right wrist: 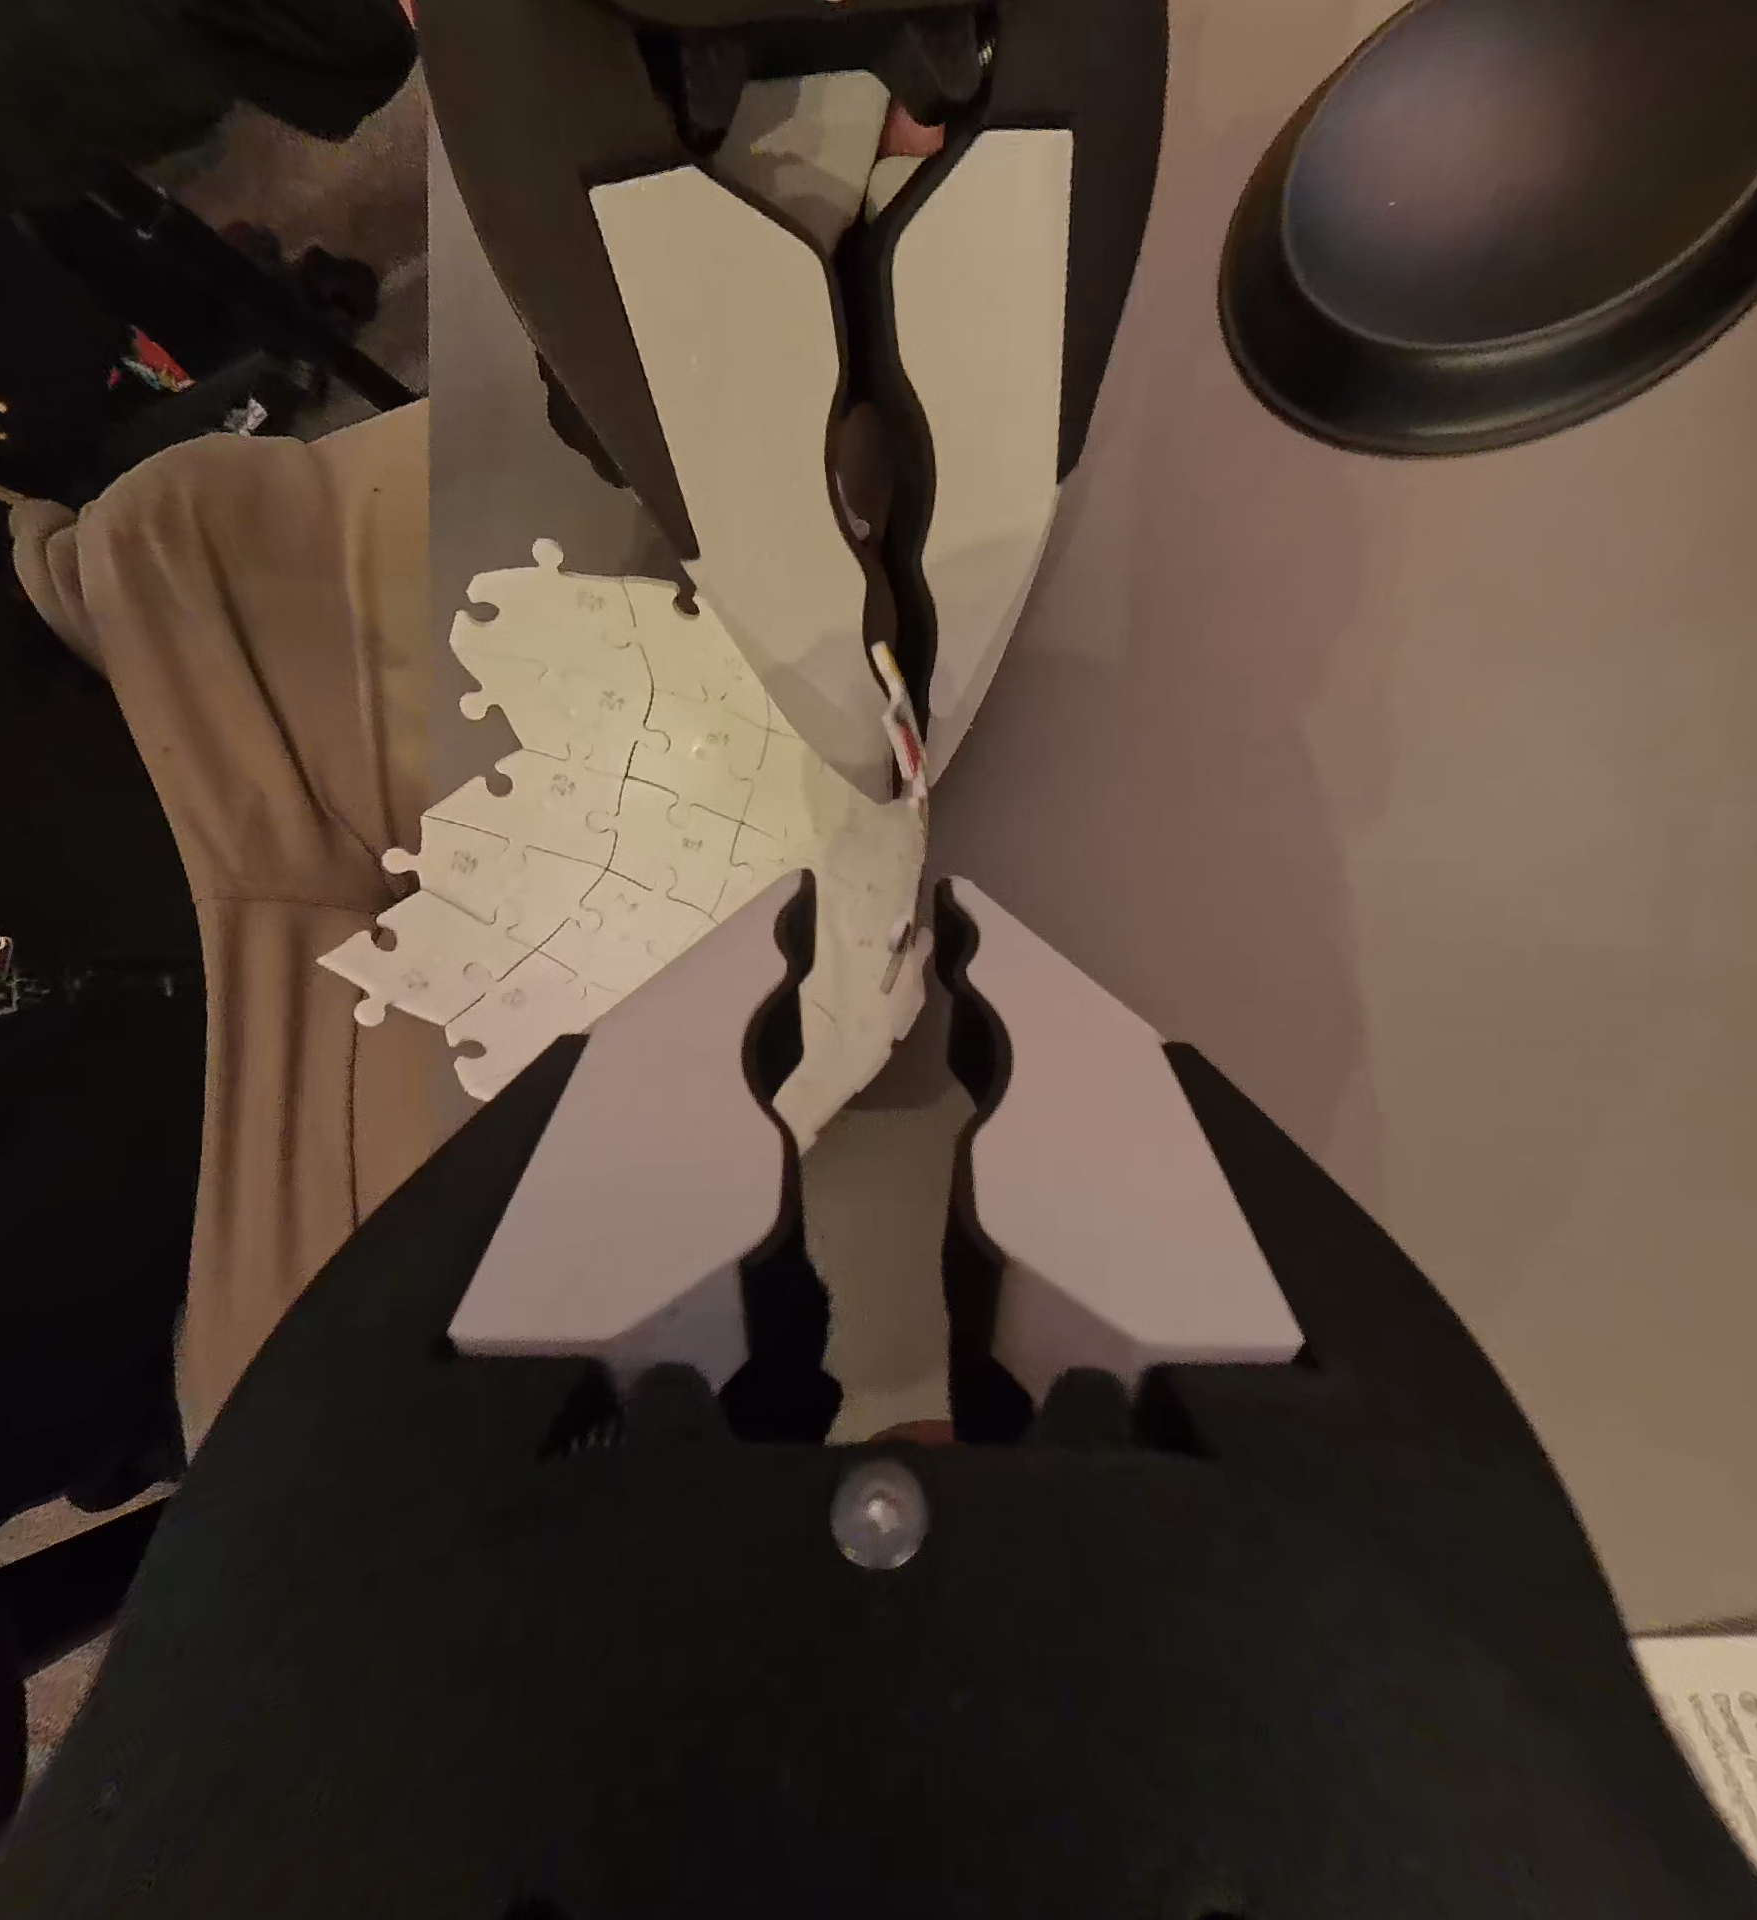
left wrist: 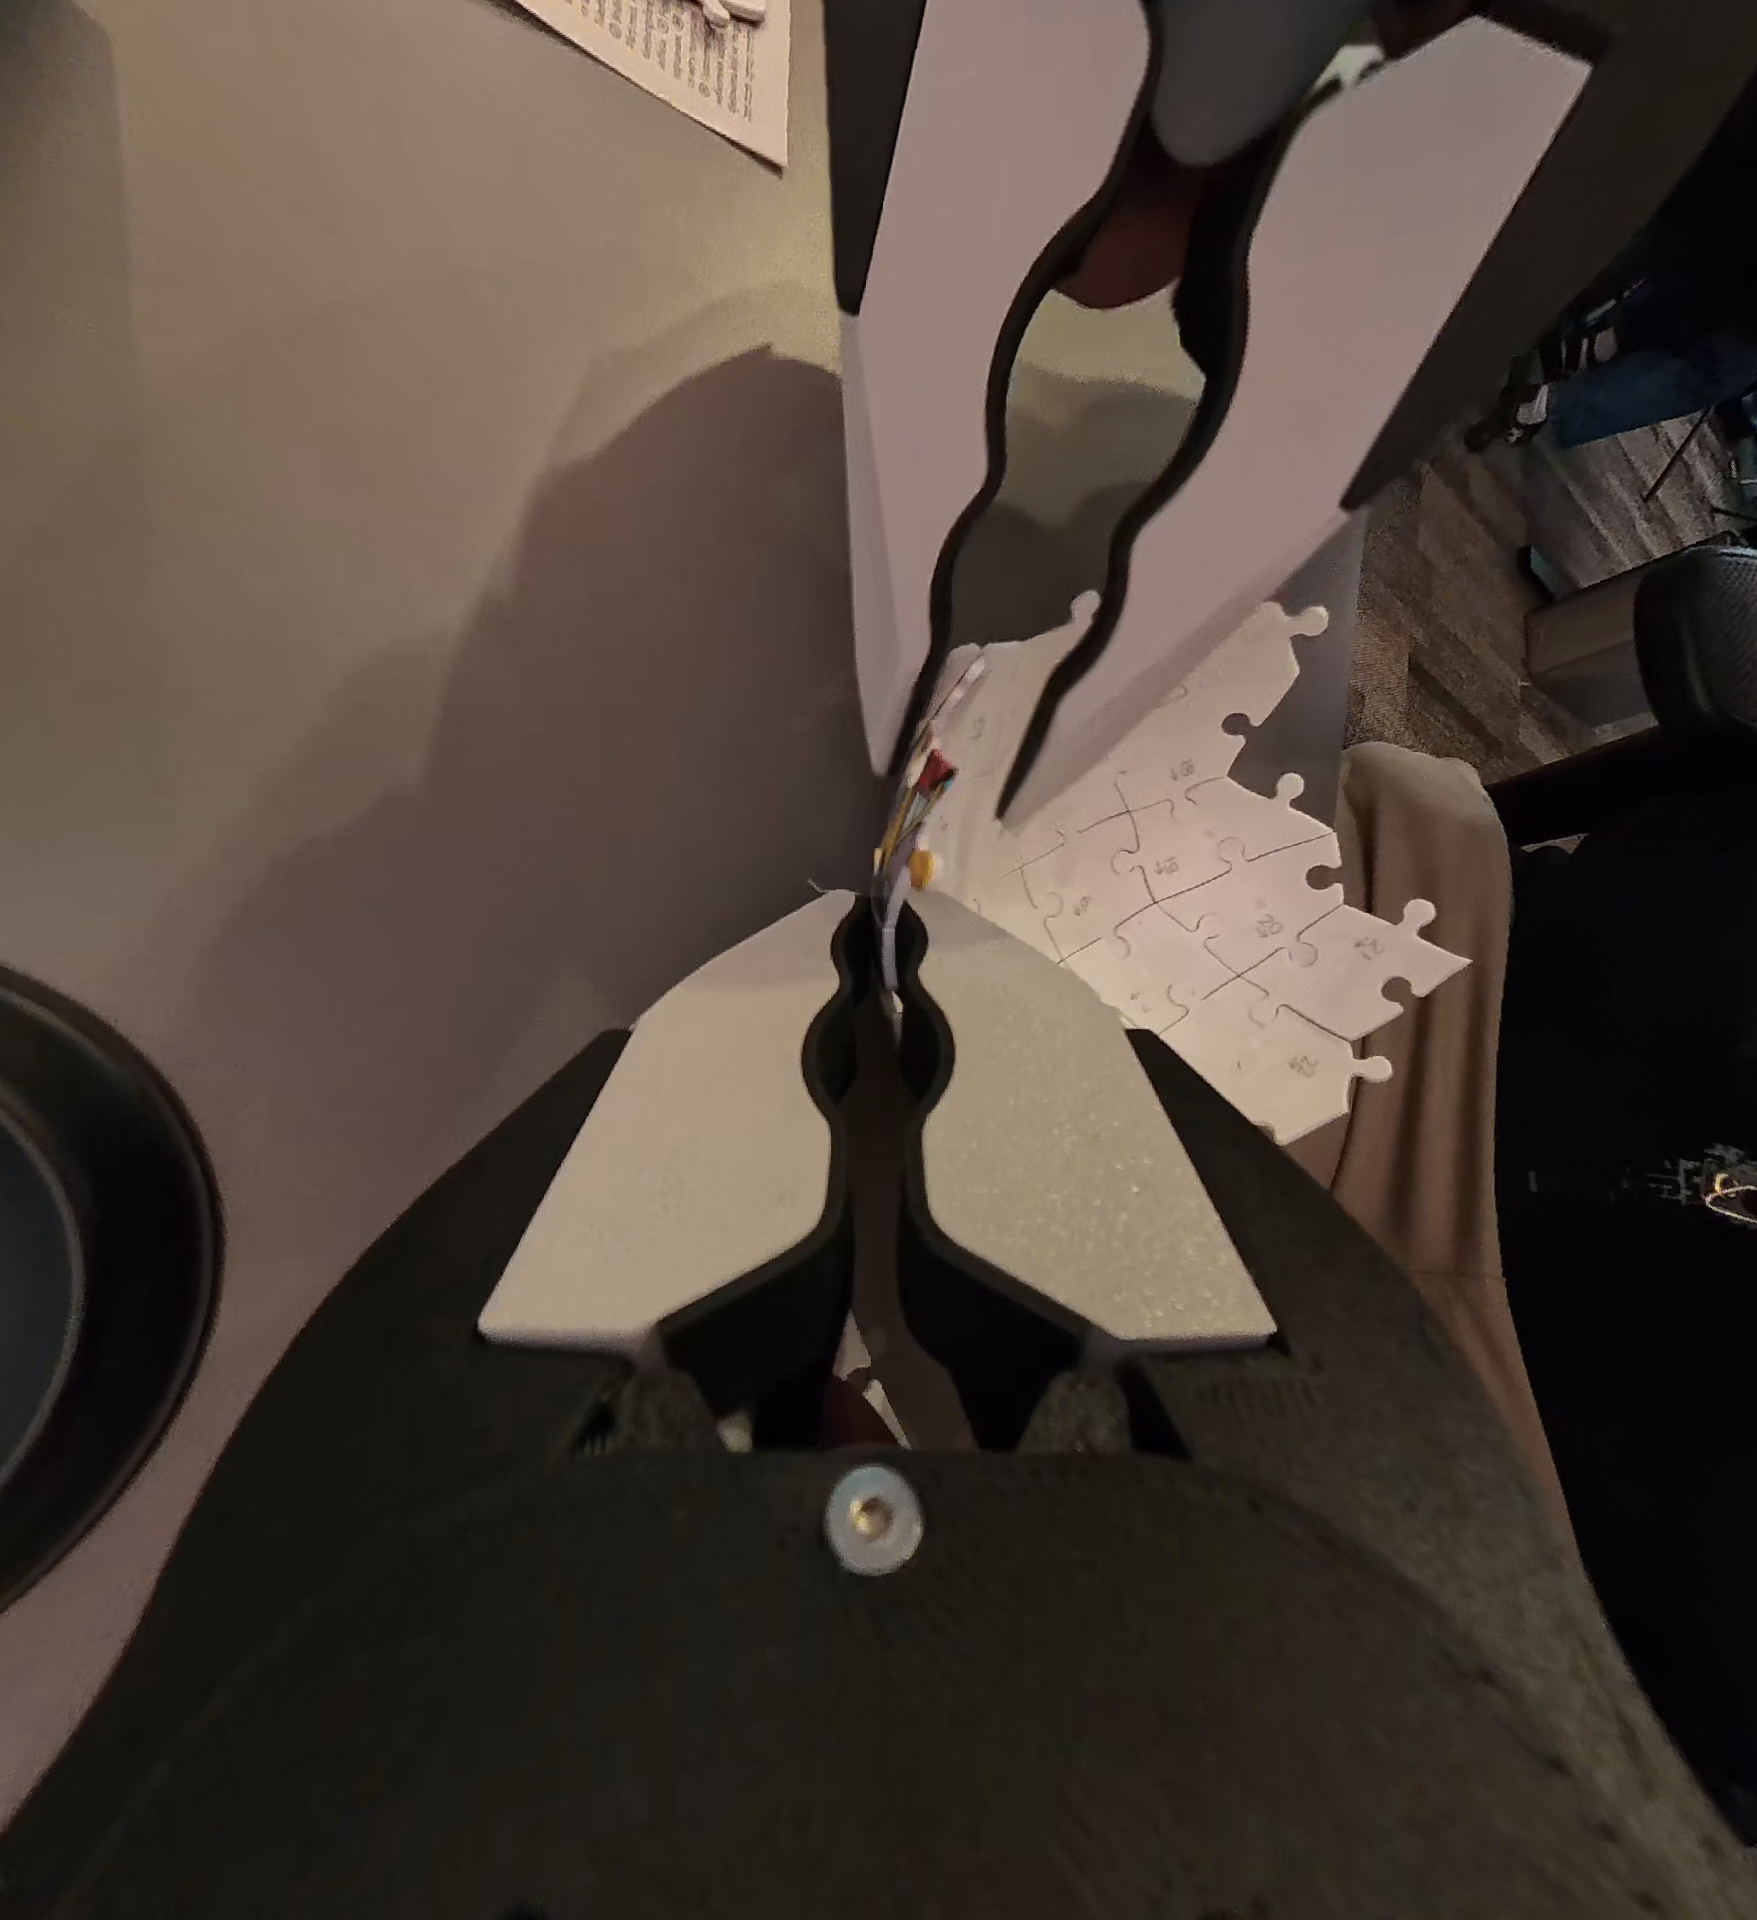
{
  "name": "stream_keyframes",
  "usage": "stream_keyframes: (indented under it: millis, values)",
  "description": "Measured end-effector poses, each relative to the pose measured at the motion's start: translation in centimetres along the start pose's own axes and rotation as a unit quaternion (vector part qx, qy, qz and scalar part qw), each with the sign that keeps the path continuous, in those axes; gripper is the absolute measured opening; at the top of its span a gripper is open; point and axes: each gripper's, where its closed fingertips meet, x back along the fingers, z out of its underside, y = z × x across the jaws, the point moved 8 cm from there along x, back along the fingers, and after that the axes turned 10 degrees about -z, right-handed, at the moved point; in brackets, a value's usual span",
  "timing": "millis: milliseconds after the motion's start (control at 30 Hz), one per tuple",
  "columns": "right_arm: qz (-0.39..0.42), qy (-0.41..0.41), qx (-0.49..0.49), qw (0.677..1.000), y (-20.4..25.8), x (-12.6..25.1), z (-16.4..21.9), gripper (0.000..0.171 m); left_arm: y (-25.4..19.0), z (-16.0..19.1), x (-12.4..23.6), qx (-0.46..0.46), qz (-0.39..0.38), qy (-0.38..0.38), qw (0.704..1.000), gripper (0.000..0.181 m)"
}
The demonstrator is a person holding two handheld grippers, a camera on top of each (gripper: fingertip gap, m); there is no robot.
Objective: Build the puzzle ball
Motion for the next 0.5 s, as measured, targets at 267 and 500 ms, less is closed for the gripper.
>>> stream_keyframes:
  millis: [267, 500]
  values:
    - [0.017, -0.026, -0.028, 0.999, 0.2, 1.8, -0.1, 0.017, -0.2, 0.0, 0.0, 0.003, -0.002, 0.001, 1.000, 0.002]
    - [0.014, -0.009, -0.080, 0.997, -0.2, 0.7, 1.2, 0.008, -0.2, -0.2, 0.0, 0.002, -0.010, 0.001, 1.000, 0.002]
